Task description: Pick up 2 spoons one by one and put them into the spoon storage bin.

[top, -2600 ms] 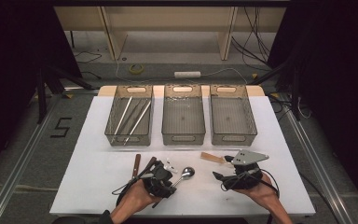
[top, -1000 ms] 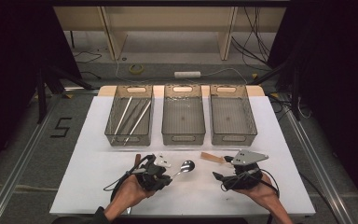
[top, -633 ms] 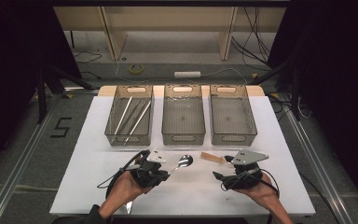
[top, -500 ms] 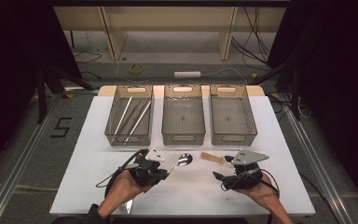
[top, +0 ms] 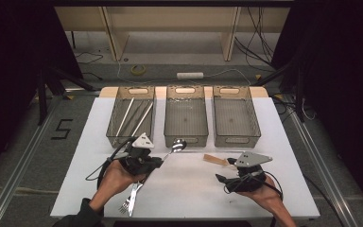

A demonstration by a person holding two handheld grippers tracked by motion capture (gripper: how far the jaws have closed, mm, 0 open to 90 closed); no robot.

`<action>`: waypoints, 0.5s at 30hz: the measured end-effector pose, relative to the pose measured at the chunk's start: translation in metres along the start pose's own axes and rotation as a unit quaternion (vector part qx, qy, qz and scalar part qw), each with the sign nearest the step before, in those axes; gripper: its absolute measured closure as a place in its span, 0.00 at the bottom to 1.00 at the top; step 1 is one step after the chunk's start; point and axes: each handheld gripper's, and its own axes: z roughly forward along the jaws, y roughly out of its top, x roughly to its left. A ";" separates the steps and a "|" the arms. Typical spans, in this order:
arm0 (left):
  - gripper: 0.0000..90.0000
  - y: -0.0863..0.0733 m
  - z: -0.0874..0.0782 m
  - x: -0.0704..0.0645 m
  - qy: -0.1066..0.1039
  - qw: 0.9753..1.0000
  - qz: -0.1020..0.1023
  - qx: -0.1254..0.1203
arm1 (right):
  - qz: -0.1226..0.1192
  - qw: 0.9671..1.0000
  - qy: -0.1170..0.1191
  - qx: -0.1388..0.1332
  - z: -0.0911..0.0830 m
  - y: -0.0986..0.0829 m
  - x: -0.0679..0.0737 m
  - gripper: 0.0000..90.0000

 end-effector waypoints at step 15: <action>0.93 0.016 -0.012 0.043 0.032 0.998 -0.038 -0.025 | 0.005 1.000 -0.001 0.000 0.000 0.000 -0.001 0.32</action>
